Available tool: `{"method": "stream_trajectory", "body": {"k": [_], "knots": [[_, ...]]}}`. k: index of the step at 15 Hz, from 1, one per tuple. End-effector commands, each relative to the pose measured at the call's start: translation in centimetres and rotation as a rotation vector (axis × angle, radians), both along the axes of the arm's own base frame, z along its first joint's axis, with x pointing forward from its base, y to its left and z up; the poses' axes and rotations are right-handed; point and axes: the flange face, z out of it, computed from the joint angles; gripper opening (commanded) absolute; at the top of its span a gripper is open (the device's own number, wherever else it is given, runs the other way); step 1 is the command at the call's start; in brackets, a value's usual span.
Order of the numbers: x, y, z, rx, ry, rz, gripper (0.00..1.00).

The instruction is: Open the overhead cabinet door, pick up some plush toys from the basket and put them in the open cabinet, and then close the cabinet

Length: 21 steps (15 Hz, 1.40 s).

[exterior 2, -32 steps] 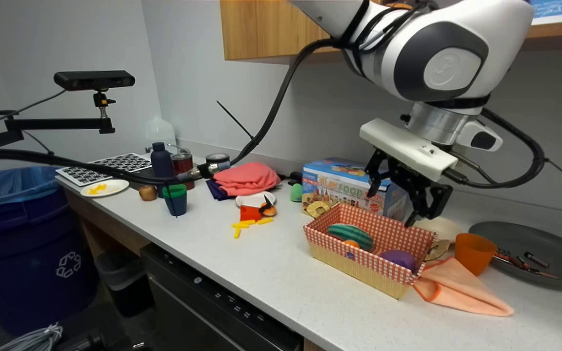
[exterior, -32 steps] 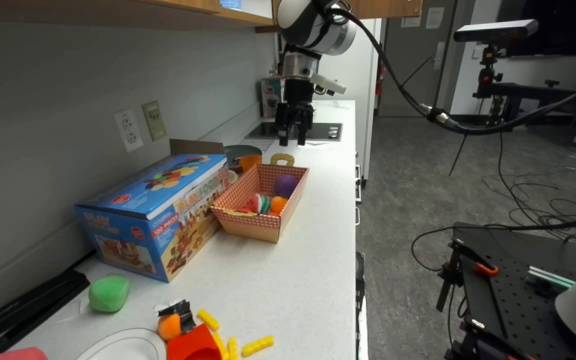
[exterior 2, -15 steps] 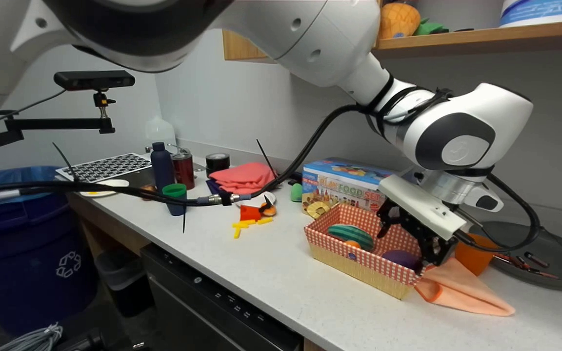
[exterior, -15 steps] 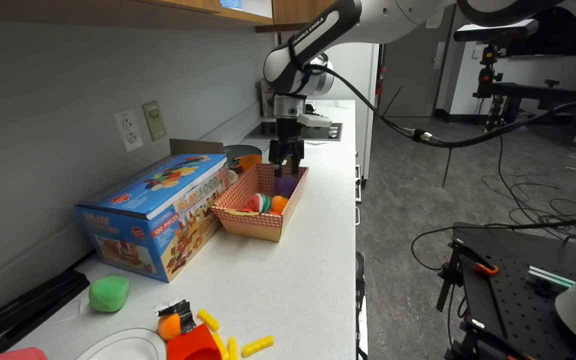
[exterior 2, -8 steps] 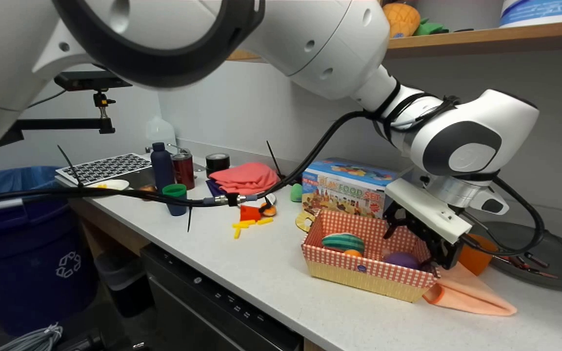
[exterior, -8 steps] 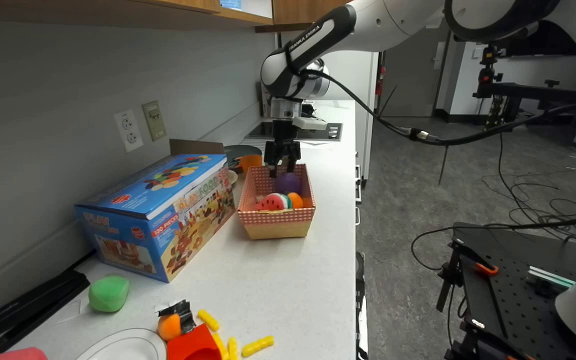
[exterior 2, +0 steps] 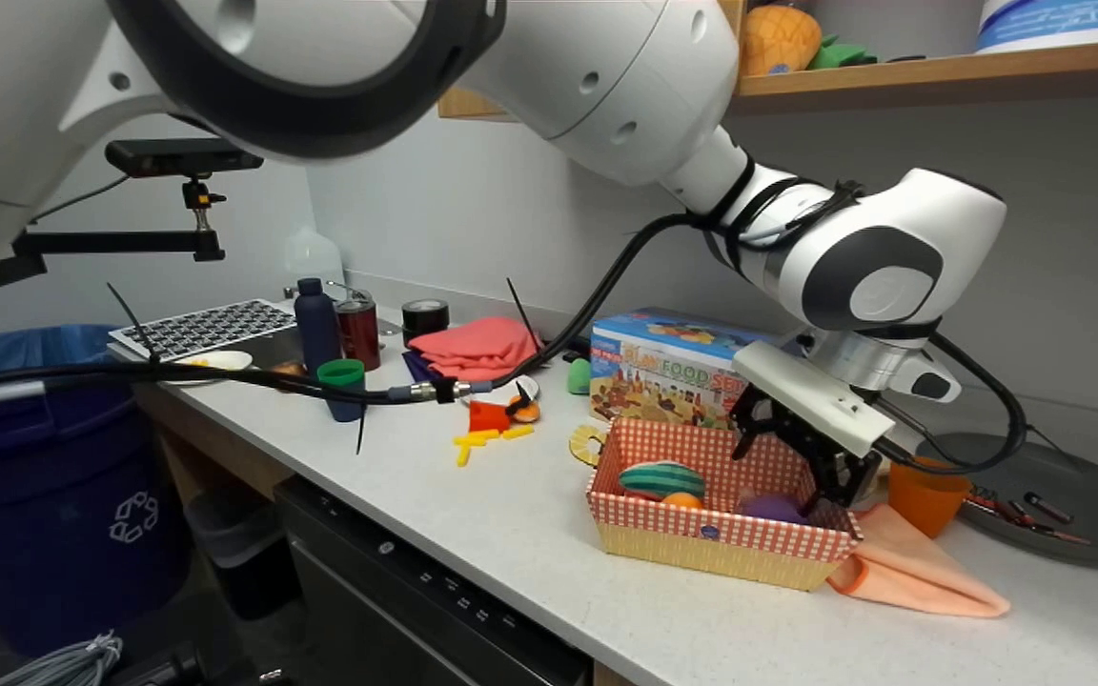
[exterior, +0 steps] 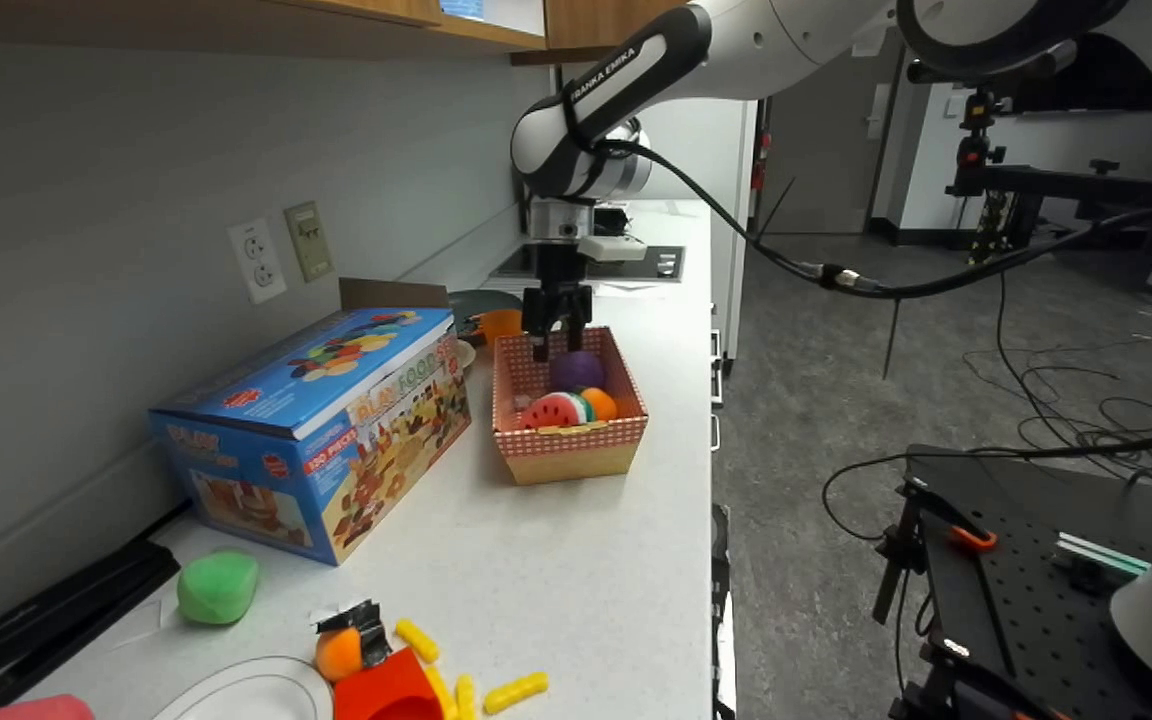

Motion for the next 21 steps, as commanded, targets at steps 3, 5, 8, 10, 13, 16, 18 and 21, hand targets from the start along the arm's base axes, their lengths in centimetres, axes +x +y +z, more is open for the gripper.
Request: {"method": "stream_trajectory", "body": {"k": [3, 5, 8, 10, 13, 16, 18, 21], "knots": [[-2.6, 2.8, 2.3, -0.129, 0.011, 0.028, 1.0], [-3.2, 3.0, 2.0, -0.193, 0.006, 0.029, 1.0], [-3.5, 2.1, 0.9, -0.265, -0.009, 0.025, 1.0], [-3.2, 1.4, 0.4, -0.294, -0.023, 0.014, 1.0], [-2.6, 1.0, 0.0, -0.303, -0.049, 0.0, 1.0], [-2.2, 1.8, -0.8, -0.287, -0.05, 0.012, 1.0], [-2.0, 2.9, -1.8, -0.268, -0.039, 0.024, 1.0], [-1.8, 4.3, -3.1, -0.263, -0.023, 0.052, 1.0]]}}
